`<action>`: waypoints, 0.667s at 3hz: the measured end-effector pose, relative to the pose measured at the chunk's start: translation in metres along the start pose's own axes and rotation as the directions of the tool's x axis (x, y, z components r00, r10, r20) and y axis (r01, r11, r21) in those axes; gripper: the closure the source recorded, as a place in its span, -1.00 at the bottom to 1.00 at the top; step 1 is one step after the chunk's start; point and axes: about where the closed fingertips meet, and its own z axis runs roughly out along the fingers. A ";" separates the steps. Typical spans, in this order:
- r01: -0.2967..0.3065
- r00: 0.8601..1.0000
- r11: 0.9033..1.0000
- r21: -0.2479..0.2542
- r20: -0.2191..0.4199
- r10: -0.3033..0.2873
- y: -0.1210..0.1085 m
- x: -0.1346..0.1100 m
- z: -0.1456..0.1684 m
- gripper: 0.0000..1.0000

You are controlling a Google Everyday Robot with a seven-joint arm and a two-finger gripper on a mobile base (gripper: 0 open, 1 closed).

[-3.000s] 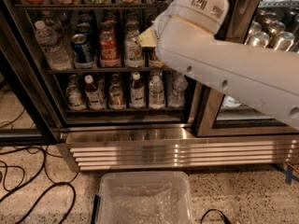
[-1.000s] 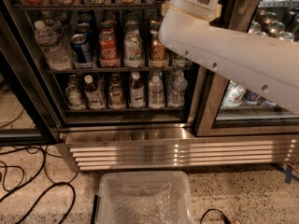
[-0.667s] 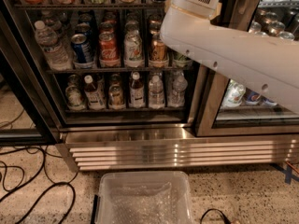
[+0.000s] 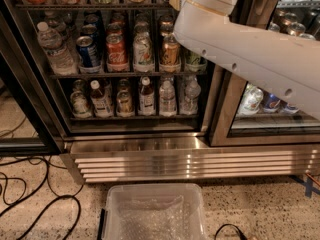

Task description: Pick redbull can from top shelf of fridge

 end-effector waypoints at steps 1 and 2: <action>-0.006 1.000 0.996 -0.085 0.027 0.008 0.020 -0.013 -0.006 -0.60; -0.002 0.999 0.993 -0.119 0.051 0.008 0.027 -0.023 -0.010 -0.48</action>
Offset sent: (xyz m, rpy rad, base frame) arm -0.0030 0.0345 0.0357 0.1091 -0.0888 0.1403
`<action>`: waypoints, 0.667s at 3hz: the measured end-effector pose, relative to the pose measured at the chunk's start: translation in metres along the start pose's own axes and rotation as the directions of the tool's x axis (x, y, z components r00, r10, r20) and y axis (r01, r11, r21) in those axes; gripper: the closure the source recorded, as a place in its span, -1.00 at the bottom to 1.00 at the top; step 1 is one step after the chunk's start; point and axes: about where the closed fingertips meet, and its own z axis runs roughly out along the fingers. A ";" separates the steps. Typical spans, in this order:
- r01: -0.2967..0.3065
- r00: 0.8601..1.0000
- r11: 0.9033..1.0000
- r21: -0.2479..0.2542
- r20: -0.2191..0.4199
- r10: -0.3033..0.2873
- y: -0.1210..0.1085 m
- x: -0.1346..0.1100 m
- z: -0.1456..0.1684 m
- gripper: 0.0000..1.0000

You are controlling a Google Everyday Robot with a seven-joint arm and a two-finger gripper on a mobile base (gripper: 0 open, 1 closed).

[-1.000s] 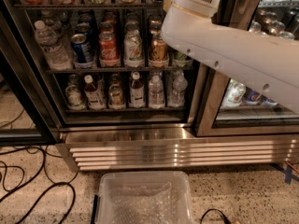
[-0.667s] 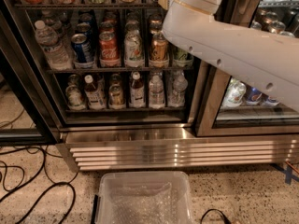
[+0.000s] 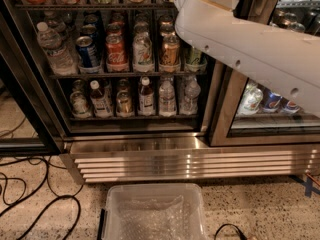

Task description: Pick redbull can from top shelf of fridge

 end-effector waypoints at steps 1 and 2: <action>0.016 1.000 1.000 0.011 0.016 -0.016 -0.007 -0.006 -0.002 -0.44; 0.036 0.999 0.999 0.039 0.020 -0.037 -0.018 -0.007 -0.002 -0.42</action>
Offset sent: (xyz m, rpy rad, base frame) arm 0.0005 -0.0326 0.0033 0.0096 -0.0198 -0.0748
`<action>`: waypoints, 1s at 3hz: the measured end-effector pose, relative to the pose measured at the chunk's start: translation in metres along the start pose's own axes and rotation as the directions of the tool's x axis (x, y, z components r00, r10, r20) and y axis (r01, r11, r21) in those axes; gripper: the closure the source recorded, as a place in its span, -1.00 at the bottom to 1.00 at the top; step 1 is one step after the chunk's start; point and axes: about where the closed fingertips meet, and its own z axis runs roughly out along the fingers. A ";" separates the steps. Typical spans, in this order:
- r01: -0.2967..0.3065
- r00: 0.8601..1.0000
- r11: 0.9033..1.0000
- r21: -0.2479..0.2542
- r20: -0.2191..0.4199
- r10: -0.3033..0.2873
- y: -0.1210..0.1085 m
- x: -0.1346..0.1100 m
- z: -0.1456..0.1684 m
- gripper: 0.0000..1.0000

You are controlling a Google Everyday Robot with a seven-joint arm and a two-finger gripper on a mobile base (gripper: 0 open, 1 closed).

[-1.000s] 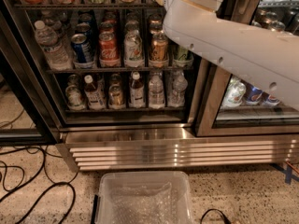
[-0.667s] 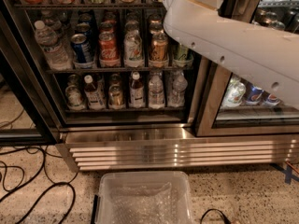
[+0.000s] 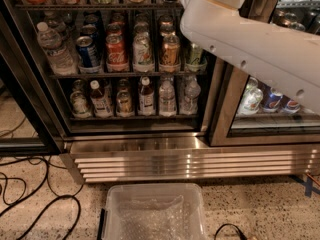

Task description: Pick redbull can from top shelf of fridge

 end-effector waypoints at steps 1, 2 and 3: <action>0.019 1.000 0.999 0.028 0.000 -0.019 -0.011 0.001 0.004 -0.36; 0.021 1.000 0.999 0.032 -0.004 -0.021 -0.011 0.004 0.010 -0.28; 0.016 1.000 0.999 0.028 -0.010 -0.016 -0.008 0.007 0.016 -0.24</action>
Offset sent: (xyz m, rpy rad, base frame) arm 0.0166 -0.0145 -0.0119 0.0420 0.0071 -0.0442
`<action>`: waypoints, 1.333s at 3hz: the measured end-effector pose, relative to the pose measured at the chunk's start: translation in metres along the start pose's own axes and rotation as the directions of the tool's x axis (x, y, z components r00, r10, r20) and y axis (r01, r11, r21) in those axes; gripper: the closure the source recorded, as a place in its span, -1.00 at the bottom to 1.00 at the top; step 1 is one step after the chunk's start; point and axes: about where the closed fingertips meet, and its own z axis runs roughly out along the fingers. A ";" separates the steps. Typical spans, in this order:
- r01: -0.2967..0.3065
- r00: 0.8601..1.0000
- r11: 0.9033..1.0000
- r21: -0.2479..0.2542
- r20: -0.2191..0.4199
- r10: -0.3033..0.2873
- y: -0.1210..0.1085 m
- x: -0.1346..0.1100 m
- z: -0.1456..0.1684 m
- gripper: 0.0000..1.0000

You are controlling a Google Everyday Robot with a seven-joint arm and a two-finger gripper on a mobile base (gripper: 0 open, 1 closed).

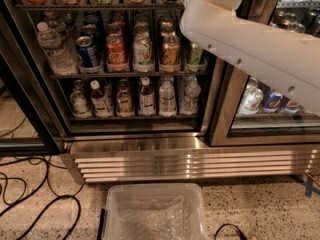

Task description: Pick redbull can from top shelf of fridge

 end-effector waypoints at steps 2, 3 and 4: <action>-0.004 1.000 1.000 0.006 0.023 0.004 0.000 -0.007 0.012 -0.24; -0.002 0.999 1.000 0.020 0.038 0.001 -0.004 -0.012 0.016 -0.14; 0.001 0.999 1.000 0.028 0.052 -0.003 -0.006 -0.016 0.021 -0.16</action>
Offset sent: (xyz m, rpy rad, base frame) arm 0.0210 -0.0004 0.0087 0.0695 -0.0471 -0.0166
